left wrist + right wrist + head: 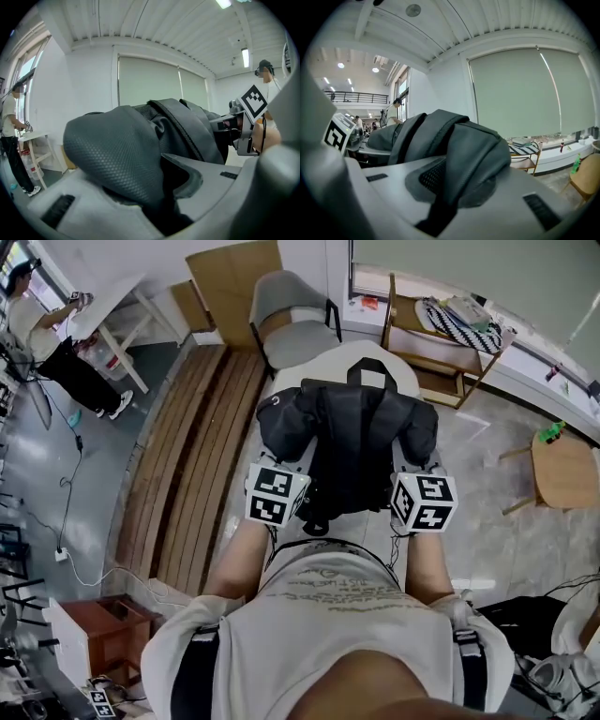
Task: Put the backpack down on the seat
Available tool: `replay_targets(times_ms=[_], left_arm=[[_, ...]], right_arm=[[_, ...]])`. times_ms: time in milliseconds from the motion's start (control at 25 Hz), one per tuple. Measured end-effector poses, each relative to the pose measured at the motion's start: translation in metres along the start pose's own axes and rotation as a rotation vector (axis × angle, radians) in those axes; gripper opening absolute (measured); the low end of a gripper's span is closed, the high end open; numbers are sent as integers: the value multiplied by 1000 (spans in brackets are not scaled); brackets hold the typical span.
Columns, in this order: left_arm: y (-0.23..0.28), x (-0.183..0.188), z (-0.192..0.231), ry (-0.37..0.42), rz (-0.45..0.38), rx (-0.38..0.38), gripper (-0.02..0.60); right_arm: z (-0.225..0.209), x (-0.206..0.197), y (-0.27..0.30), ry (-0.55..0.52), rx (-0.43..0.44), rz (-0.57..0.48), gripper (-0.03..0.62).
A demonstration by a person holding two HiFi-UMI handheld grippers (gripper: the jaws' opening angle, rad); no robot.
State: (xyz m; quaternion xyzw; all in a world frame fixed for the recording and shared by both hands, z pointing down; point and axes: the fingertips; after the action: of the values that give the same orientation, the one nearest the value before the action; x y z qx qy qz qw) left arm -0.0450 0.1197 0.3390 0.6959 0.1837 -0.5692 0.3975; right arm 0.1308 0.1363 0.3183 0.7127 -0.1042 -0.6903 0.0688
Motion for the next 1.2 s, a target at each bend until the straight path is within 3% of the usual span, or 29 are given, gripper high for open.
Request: replay_targets(times_ms=[560,920,1080,1200], left_arm=[[56,3,29,-26,14,-4,135],[75,9,89,-30,5,-20,135],[133,27,140,-47,24,-26,135],[145,33,171,-46,23,-35,135]], right_arm=[[-24,0,59,14,1,35,57],[-3,16,114,7,-10,37,57],[-20,34,190,9,-5,58,57],[-11,44,219,9,-10,61,57]])
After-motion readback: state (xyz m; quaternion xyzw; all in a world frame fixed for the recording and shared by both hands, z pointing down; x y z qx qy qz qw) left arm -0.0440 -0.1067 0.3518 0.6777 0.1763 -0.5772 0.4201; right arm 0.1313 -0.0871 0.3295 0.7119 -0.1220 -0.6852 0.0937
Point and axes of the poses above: the fingertips, and each gripper's own axes: y forward along the fingers, z to its left, x out of its top, and after that the axes turned 13 degrees about -x, right-handed
